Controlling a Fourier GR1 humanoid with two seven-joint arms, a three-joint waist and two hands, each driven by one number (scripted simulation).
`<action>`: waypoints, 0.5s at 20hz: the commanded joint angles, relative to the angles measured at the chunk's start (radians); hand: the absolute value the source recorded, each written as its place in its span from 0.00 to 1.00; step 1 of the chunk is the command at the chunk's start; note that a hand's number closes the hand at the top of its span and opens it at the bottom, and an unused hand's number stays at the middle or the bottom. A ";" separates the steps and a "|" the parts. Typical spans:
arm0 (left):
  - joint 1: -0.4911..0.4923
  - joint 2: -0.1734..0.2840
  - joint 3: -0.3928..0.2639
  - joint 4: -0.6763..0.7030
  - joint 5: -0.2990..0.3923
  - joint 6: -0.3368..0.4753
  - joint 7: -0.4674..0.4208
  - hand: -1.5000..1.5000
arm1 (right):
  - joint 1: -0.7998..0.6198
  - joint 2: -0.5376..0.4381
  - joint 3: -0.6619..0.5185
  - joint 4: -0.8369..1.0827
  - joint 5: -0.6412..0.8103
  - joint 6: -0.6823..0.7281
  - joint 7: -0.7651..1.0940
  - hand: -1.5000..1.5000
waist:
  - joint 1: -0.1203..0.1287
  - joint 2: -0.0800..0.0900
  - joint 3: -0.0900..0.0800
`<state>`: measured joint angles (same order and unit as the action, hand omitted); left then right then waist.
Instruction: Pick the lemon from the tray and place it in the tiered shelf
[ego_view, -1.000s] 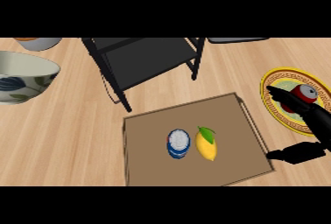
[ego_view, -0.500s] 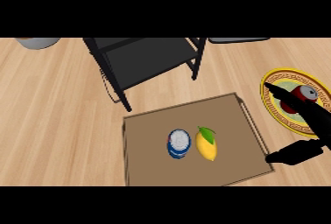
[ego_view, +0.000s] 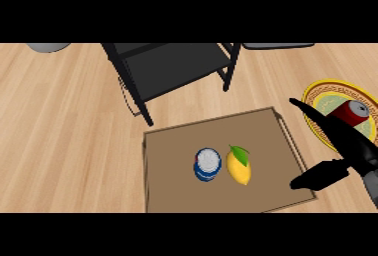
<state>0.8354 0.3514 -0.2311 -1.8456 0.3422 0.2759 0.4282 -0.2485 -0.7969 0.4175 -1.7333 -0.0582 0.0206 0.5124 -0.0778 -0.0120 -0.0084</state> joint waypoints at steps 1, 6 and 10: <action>-0.286 0.023 0.086 -0.075 -0.029 -0.027 -0.092 0.50 | -0.025 0.026 0.066 -0.032 0.051 -0.010 0.106 0.00 | -0.011 0.001 -0.003; -0.306 0.019 0.064 -0.065 -0.046 -0.010 -0.094 0.50 | -0.066 0.028 0.103 -0.044 0.089 0.003 0.230 0.00 | -0.011 0.002 -0.002; -0.311 0.020 0.065 -0.052 -0.029 -0.016 -0.100 0.50 | -0.081 0.066 0.137 -0.048 0.149 -0.040 0.313 0.00 | -0.010 -0.001 -0.002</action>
<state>0.8079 0.3527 -0.2451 -1.8329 0.3452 0.2984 0.4281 -0.3069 -0.7532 0.5236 -1.7714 0.0438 0.0015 0.7482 -0.0639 -0.0105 -0.0060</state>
